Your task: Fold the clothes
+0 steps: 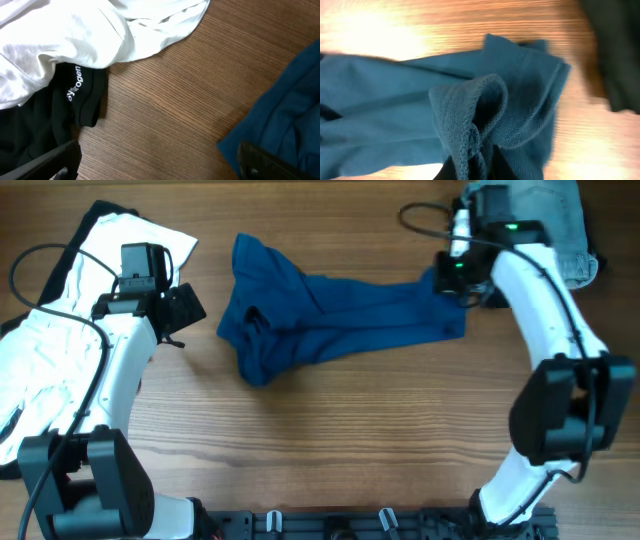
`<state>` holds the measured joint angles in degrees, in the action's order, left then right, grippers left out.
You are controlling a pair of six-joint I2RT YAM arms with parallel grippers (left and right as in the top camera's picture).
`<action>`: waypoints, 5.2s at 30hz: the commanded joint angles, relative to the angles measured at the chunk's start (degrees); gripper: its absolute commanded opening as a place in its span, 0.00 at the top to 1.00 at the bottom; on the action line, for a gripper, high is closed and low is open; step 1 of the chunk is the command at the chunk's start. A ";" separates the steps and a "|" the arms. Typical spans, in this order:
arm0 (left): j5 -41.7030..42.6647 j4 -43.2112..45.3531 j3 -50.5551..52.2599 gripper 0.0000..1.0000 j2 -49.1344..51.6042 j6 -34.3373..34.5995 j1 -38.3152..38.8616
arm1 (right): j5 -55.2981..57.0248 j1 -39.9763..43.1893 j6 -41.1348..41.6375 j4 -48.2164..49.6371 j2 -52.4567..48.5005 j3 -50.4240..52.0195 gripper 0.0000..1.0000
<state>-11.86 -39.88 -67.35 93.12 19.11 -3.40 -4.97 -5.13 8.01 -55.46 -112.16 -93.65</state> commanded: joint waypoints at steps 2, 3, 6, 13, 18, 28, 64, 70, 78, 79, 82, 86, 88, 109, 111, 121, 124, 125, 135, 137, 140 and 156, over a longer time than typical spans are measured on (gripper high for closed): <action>0.76 0.42 -0.59 0.00 0.22 -0.92 -0.26 | -4.26 -6.32 -1.84 1.27 -4.61 -0.42 0.37; 0.79 0.61 -0.59 0.00 0.22 -0.92 -0.26 | -4.50 -7.63 -2.19 1.29 -4.42 -0.61 0.21; 1.38 0.81 -0.59 0.00 0.22 -0.92 -0.26 | -4.52 -9.33 -2.34 1.20 -4.07 -1.66 0.05; 3.50 1.11 -0.59 0.00 0.44 -0.92 -0.26 | -0.39 -8.85 0.46 -4.68 1.51 -8.33 0.02; 3.50 1.05 -0.59 0.02 0.44 -0.92 -0.26 | 2.40 -8.41 4.81 -2.08 -0.37 0.70 0.90; 10.88 3.28 -0.59 0.21 1.53 -3.45 -0.26 | -11.23 -11.47 0.98 8.81 0.90 11.04 0.94; 29.38 -4.04 -3.93 0.96 14.58 -11.87 -9.64 | 1.62 -11.30 -0.35 -0.74 13.09 -1.57 0.01; 29.42 -7.96 -3.91 0.96 13.07 -11.41 -11.10 | 1.62 -11.30 -0.35 0.31 12.98 -1.55 0.01; 34.32 -2.23 -3.91 0.33 19.34 -28.87 -4.15 | 1.62 -11.30 -0.35 0.37 12.98 -1.55 0.01; 34.23 -1.95 -3.91 0.33 20.33 -29.27 -3.58 | 1.62 -11.30 -0.35 0.39 12.98 -1.55 0.01; 28.50 -1.01 -3.91 0.33 22.99 -29.20 -1.70 | 1.62 -11.30 -0.33 0.35 12.98 -1.53 0.01; 22.77 0.35 -3.91 0.56 26.49 -29.18 1.09 | 1.62 -11.30 -0.37 0.66 12.98 -1.53 0.00; 17.07 0.72 -3.91 0.57 29.14 -27.85 3.78 | 1.62 -11.30 -0.35 0.94 12.98 -1.53 0.00; 5.57 -5.92 -4.04 0.96 21.46 -8.13 -3.56 | 1.60 -11.30 1.31 2.86 11.72 -1.49 0.00; 5.60 -7.39 -4.04 0.96 17.35 -8.11 -5.20 | 1.11 -11.30 2.73 3.43 9.20 -1.49 0.02; 6.23 -7.56 -4.04 0.96 12.61 -8.13 -5.84 | -1.68 -9.31 12.17 3.26 -8.37 -1.07 0.96; 6.45 -7.52 -4.04 0.96 12.61 -8.11 -5.84 | -2.56 -5.55 12.94 2.23 -8.39 0.26 0.96; 6.45 -7.52 -4.04 0.96 12.61 -8.11 -5.84 | -2.54 -4.70 12.52 2.23 -8.39 0.81 0.95; 14.80 -6.95 -4.04 0.96 -0.92 -8.37 -5.70 | -8.02 -1.92 11.32 17.75 -11.34 14.75 0.96; 20.92 -5.16 -4.04 0.96 -4.55 -8.37 -2.64 | -8.63 -1.92 11.21 18.27 -12.15 14.78 0.96; 22.38 -1.79 -4.04 0.96 -5.70 -8.37 6.38 | -8.87 -1.92 11.06 18.21 -12.15 14.80 0.96; 22.51 40.39 -4.04 0.96 8.46 -3.17 40.04 | -11.67 -1.86 11.74 18.84 -12.15 14.82 0.96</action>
<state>10.17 -3.18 -71.13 100.64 12.53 36.47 -14.66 -6.20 19.49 -36.16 -119.37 -81.60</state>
